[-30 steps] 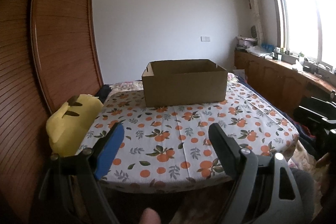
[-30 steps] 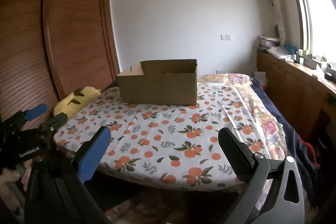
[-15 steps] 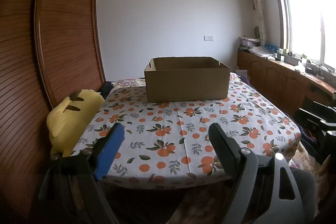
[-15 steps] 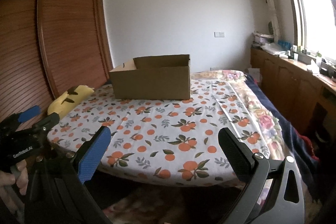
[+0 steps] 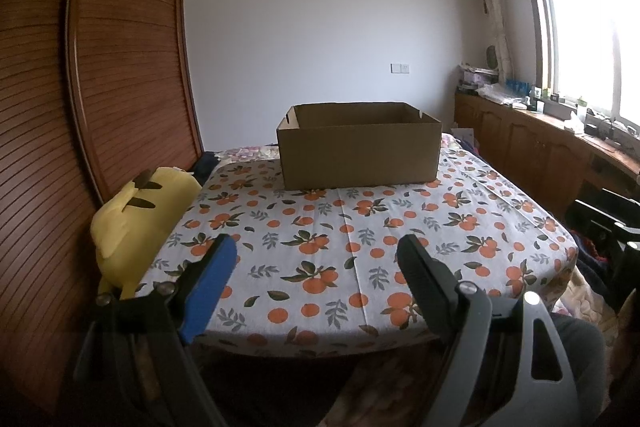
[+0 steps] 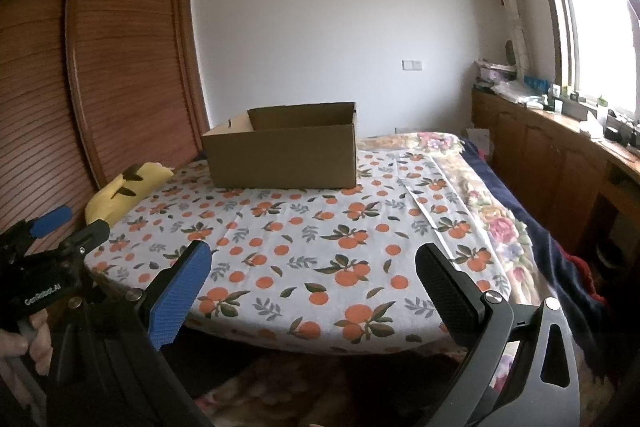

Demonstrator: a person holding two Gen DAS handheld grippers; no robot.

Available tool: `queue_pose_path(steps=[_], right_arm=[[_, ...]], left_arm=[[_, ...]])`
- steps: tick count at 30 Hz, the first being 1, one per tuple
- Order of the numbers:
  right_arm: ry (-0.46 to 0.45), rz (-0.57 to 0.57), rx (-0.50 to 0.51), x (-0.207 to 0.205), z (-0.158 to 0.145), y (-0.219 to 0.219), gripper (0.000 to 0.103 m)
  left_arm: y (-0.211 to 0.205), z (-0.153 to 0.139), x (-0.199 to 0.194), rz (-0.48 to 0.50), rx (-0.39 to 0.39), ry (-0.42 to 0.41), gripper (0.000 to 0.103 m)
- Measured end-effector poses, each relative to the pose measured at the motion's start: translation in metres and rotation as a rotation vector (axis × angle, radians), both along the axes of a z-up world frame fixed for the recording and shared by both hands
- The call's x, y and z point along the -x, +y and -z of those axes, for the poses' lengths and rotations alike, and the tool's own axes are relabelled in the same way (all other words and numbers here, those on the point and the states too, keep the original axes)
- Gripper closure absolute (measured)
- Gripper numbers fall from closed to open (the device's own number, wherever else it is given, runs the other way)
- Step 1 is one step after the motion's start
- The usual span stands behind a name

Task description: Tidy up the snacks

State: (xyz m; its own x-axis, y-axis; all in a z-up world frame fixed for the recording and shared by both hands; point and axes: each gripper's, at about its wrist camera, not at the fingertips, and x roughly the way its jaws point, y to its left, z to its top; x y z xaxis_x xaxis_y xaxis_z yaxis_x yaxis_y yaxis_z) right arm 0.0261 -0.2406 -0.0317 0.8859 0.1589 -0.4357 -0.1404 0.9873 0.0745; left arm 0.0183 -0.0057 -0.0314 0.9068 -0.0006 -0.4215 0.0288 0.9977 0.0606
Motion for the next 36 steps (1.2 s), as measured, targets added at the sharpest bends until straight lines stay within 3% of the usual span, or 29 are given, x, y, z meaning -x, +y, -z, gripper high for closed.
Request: queue_pose_path(steps=[36], right_arm=[[-0.003, 0.007, 0.004, 0.0003, 0.0003, -0.0014, 0.0]], left_arm=[[-0.0012, -0.0005, 0.0001, -0.002, -0.002, -0.005, 0.02]])
